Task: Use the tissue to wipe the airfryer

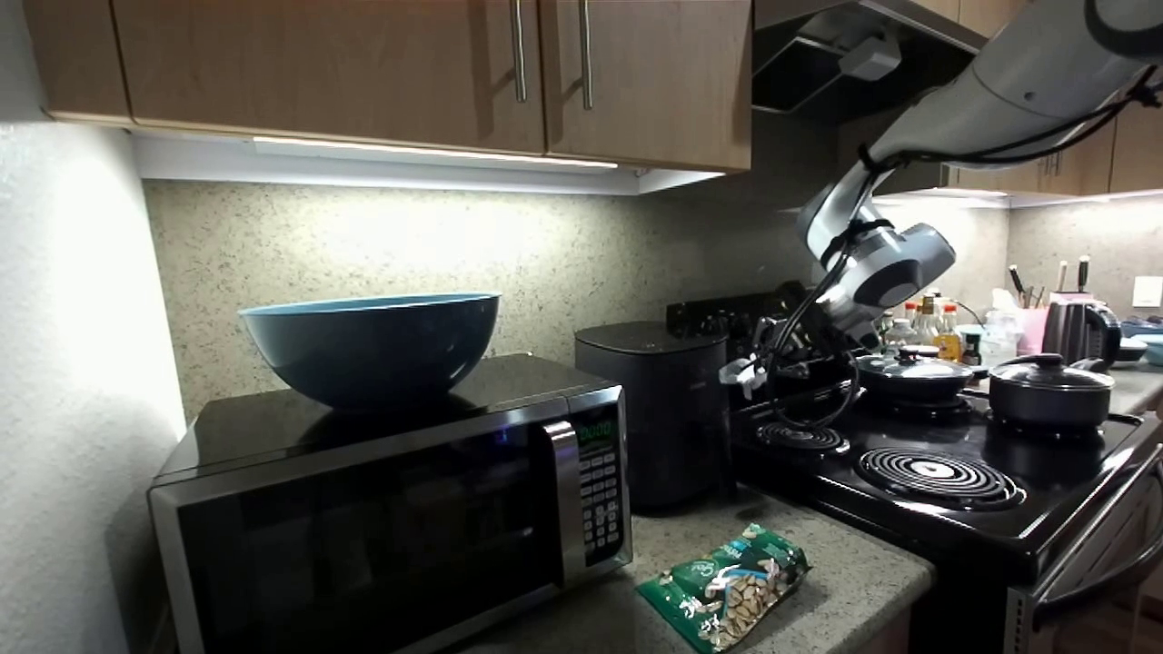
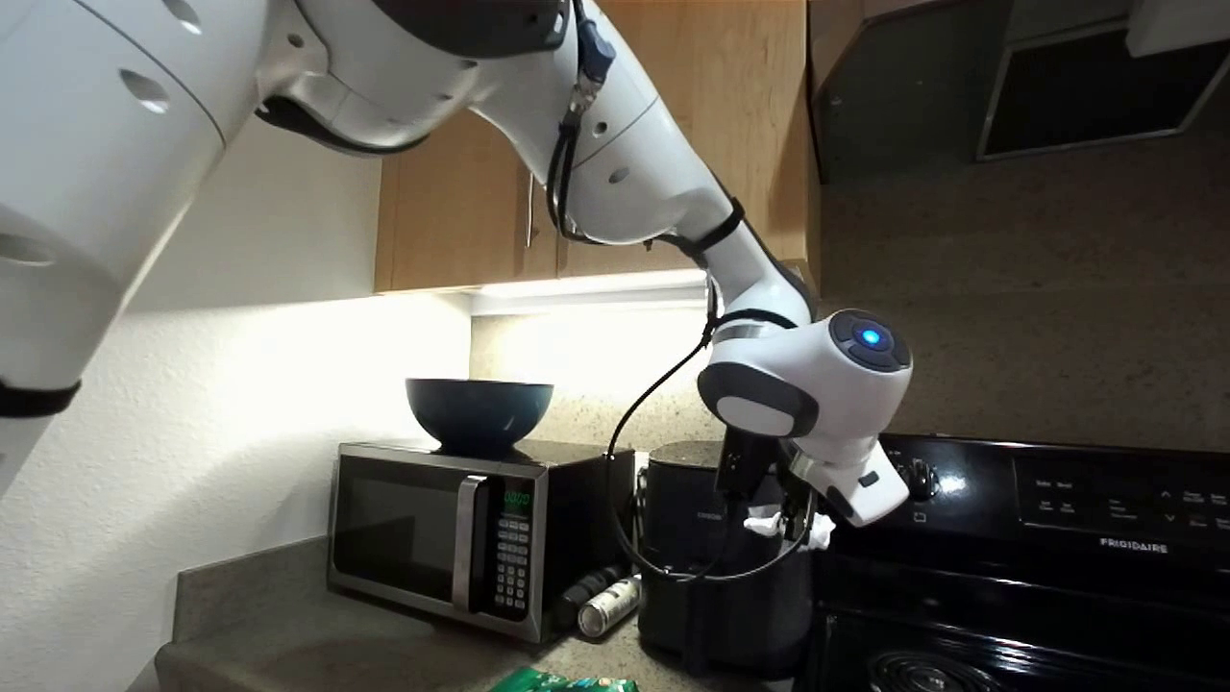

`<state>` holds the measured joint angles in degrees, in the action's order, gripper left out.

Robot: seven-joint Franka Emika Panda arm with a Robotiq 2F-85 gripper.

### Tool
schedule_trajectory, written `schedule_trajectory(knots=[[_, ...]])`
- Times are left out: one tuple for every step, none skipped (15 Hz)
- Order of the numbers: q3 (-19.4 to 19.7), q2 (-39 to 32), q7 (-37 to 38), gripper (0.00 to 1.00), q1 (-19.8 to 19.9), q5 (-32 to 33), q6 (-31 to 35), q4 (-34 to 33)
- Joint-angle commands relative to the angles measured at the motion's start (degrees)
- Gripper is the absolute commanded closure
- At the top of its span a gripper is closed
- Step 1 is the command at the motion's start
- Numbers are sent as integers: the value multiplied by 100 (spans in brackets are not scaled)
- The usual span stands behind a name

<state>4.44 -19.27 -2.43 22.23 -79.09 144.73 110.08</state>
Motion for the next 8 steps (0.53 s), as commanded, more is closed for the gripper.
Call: schedule_trajectory(knots=[[455,372,-467,96,43,-201,-1024,467],[617,313,-304,97,25,124,-1398,457],[749,246,-200,97,7,417,-1748,432],[858,100,-140,97,-48,844,-2018,363],[934,32,-178,97,-72,1132,-2217,347],[982,-29,-254,96,-119,1430,-2288,373],[1030,-71,-303,96,-171,1744,-2264,396],[982,-28,-200,96,-93,1346,-2189,324]])
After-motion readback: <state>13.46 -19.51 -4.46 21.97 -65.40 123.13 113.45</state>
